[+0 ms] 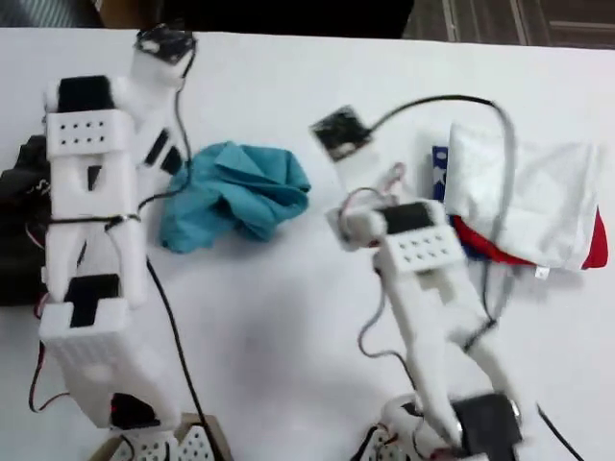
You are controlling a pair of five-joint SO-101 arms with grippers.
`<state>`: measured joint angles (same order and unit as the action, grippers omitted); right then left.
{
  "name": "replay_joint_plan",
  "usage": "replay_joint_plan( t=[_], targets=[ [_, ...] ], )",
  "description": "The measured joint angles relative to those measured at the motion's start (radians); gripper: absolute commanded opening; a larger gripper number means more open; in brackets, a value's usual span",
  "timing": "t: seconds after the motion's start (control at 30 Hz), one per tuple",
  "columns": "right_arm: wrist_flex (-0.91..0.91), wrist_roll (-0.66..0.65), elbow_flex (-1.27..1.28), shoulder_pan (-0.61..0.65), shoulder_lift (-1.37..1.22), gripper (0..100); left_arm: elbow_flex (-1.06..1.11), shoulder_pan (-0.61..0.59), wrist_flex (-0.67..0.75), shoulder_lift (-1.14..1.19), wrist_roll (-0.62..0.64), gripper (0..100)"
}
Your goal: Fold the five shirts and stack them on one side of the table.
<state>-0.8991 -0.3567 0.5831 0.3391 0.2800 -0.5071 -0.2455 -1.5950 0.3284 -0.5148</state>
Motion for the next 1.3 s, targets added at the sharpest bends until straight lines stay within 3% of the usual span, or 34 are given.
replay_joint_plan(
  t=[0.43,0.93,1.03,1.17,1.3],
  targets=[
    [-0.068,0.069,-0.351,0.16,-0.356,28.7,0.187,-0.103,0.178,0.018,-0.005,21],
    [-0.077,0.069,-0.545,0.14,-0.652,28.6,0.249,-0.101,0.244,0.018,-0.005,21],
    [-0.095,0.069,-0.575,0.129,-0.68,21.4,0.249,-0.101,0.244,0.018,-0.005,21],
    [-0.11,0.069,-0.586,0.13,-0.689,3.3,0.249,-0.101,0.244,0.018,-0.005,21],
    [-0.104,0.069,-0.591,0.115,-0.689,1.9,0.249,-0.101,0.244,0.018,-0.005,21]
  ],
)
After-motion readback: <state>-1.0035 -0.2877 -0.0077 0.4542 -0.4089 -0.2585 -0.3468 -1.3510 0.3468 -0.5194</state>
